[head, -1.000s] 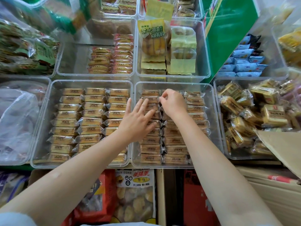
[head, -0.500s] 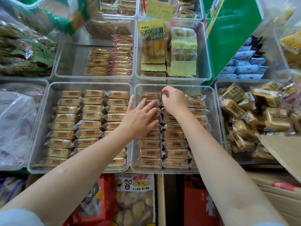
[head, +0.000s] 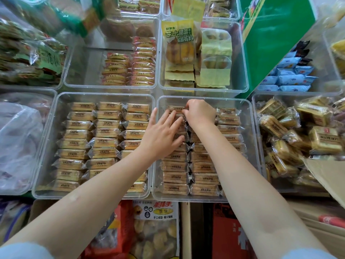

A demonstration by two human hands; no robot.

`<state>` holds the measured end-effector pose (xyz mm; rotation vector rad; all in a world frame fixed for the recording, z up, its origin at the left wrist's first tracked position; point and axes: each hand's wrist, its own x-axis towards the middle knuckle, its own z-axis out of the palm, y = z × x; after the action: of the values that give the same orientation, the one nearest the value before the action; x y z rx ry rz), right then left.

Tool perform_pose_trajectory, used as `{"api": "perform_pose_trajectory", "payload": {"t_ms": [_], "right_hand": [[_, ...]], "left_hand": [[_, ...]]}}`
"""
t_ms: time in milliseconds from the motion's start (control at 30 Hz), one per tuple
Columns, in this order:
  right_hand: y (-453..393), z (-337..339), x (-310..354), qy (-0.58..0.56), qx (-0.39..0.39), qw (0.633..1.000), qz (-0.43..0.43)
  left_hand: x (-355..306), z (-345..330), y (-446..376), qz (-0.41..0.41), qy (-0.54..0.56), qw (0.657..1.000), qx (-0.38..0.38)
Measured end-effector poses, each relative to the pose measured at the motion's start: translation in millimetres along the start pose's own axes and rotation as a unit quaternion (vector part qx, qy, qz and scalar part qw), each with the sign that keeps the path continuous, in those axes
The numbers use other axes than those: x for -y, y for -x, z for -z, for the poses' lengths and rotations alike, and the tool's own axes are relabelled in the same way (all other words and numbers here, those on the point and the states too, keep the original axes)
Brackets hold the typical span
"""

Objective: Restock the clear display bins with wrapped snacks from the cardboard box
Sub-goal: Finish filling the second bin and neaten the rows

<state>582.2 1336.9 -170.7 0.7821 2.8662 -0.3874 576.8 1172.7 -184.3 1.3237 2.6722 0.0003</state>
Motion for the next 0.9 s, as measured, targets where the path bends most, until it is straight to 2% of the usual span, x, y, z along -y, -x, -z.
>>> {"api": "perform_pose_trajectory", "payload": {"t_ms": [133,300,400,500,567,800,900], "right_hand": [[3.7,0.0,4.1,0.006,0.018,0.998,-0.067],[-5.6,0.1,0.8,-0.152,0.054,0.981,-0.109],[-6.5,2.3,-5.9,-0.274,0.048,0.951,-0.135],[-2.7,6.3,-10.6,-0.412,0.047,0.892,-0.182],[-1.3,7.2,-10.3,-0.451,0.048,0.87,-0.19],[-2.1,2.6,-0.5,-0.302,0.054,0.944,-0.118],[-0.8,3.0,-0.6,-0.246,0.054,0.963,-0.096]], "left_hand": [[1.1,-1.8,1.5,0.008,0.019,1.0,-0.023],[1.3,-2.7,1.3,0.018,0.038,0.998,-0.041],[1.0,-3.4,1.3,0.019,0.04,0.998,-0.044],[1.9,-5.2,1.9,0.024,0.037,0.997,-0.056],[2.1,-5.2,1.9,0.031,0.024,0.998,-0.056],[0.0,-1.8,-1.6,0.036,-0.01,0.999,0.009],[-0.9,0.9,-2.3,0.034,-0.02,0.999,0.022]]}}
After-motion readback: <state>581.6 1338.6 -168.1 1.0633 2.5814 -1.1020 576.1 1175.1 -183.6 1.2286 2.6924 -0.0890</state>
